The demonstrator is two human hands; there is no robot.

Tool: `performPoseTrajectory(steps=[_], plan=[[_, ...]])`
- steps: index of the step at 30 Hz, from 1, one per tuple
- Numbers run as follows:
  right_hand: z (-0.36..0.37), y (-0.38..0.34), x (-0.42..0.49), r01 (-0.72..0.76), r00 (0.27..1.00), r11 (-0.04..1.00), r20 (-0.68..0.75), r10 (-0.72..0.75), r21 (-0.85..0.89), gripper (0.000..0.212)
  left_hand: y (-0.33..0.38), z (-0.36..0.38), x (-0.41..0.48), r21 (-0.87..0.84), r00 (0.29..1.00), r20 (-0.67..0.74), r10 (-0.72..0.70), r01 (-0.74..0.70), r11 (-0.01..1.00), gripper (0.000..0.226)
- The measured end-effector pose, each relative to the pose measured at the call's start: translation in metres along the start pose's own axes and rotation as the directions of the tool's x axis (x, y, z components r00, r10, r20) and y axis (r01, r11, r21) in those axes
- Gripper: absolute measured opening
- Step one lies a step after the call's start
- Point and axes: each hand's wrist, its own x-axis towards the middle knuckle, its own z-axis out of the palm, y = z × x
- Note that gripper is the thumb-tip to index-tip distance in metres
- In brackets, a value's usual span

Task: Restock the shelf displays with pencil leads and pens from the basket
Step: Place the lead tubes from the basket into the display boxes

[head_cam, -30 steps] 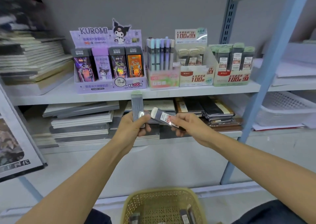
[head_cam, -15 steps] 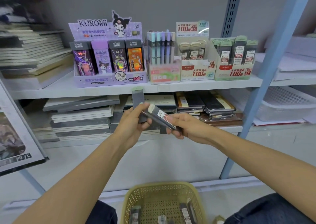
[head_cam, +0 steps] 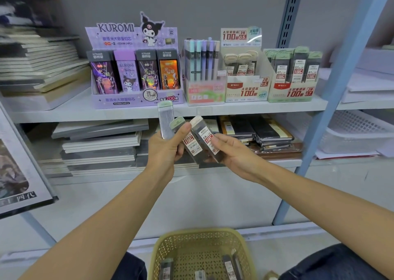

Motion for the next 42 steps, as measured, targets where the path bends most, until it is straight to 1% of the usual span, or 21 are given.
performPoseTrajectory(steps=[2,4,6,9,12,14,16,18,19,21,23,26,30,33,35,37,39,42], plan=[[0.001,-0.002,-0.001,0.032,0.999,0.998,0.000,-0.032,0.058,0.040,0.000,0.000,0.001,-0.001,1.000,-0.024,-0.002,0.002,1.000,0.027],[0.004,-0.003,-0.002,0.039,0.999,0.995,0.011,-0.040,0.094,0.041,-0.001,0.002,0.001,-0.030,1.000,-0.009,-0.029,0.028,0.999,0.023],[0.009,-0.002,-0.003,0.048,0.999,0.998,0.005,-0.049,0.049,0.039,-0.003,0.004,0.002,-0.067,0.998,-0.004,-0.060,0.059,0.996,0.018],[0.014,0.000,-0.002,0.115,0.992,0.993,-0.046,-0.114,0.003,0.031,-0.005,0.005,0.002,-0.157,0.995,0.036,-0.097,0.101,0.982,0.024],[0.016,-0.005,-0.001,0.174,0.976,0.984,-0.128,-0.177,-0.035,0.033,-0.003,0.006,0.000,-0.200,0.990,0.136,-0.033,0.060,0.978,0.033],[0.018,-0.005,0.000,0.204,0.964,0.978,-0.167,-0.209,-0.047,0.036,-0.005,0.011,-0.004,-0.125,0.987,0.160,0.013,0.008,0.992,0.031],[0.019,-0.004,0.000,0.196,0.960,0.977,-0.186,-0.209,-0.090,0.035,-0.010,0.016,-0.008,-0.020,0.992,0.119,0.035,-0.033,0.999,0.024],[0.019,-0.004,0.001,0.156,0.967,0.976,-0.178,-0.183,-0.151,0.031,-0.011,0.019,-0.008,0.028,0.996,0.069,0.064,-0.066,0.997,0.015],[0.017,-0.007,0.001,0.144,0.970,0.971,-0.167,-0.176,-0.190,0.029,-0.010,0.020,-0.008,0.047,0.995,0.067,0.079,-0.082,0.995,0.011],[0.010,-0.017,0.003,0.155,0.963,0.954,-0.177,-0.204,-0.257,0.026,-0.005,0.022,-0.007,0.091,0.990,0.103,0.093,-0.103,0.991,0.009],[0.002,-0.034,0.005,0.208,0.941,0.937,-0.204,-0.270,-0.280,0.029,0.000,0.025,-0.005,0.145,0.982,0.164,0.088,-0.112,0.983,0.011],[-0.009,-0.058,0.006,0.252,0.937,0.911,-0.151,-0.314,-0.327,0.030,0.006,0.034,-0.002,0.223,0.963,0.258,0.079,-0.139,0.965,0.016],[-0.029,-0.078,0.003,0.259,0.943,0.883,-0.097,-0.319,-0.393,0.027,0.012,0.053,0.003,0.201,0.935,0.341,0.093,-0.169,0.965,0.015],[-0.043,-0.090,-0.003,0.302,0.912,0.852,-0.132,-0.389,-0.427,0.023,0.015,0.068,0.011,0.179,0.924,0.371,0.093,-0.169,0.969,0.015],[-0.052,-0.097,-0.005,0.320,0.889,0.837,-0.164,-0.427,-0.445,0.021,0.017,0.077,0.017,0.187,0.933,0.342,0.112,-0.184,0.965,0.017],[-0.060,-0.108,-0.006,0.332,0.861,0.829,-0.213,-0.461,-0.451,0.019,0.020,0.083,0.025,0.173,0.949,0.281,0.145,-0.199,0.965,0.017],[-0.070,-0.125,-0.003,0.355,0.814,0.824,-0.287,-0.505,-0.441,0.018,0.026,0.087,0.033,0.162,0.956,0.235,0.175,-0.216,0.963,0.015],[-0.084,-0.160,0.005,0.403,0.715,0.773,-0.359,-0.600,-0.490,0.019,0.039,0.090,0.045,0.148,0.947,0.234,0.221,-0.259,0.954,0.011]])
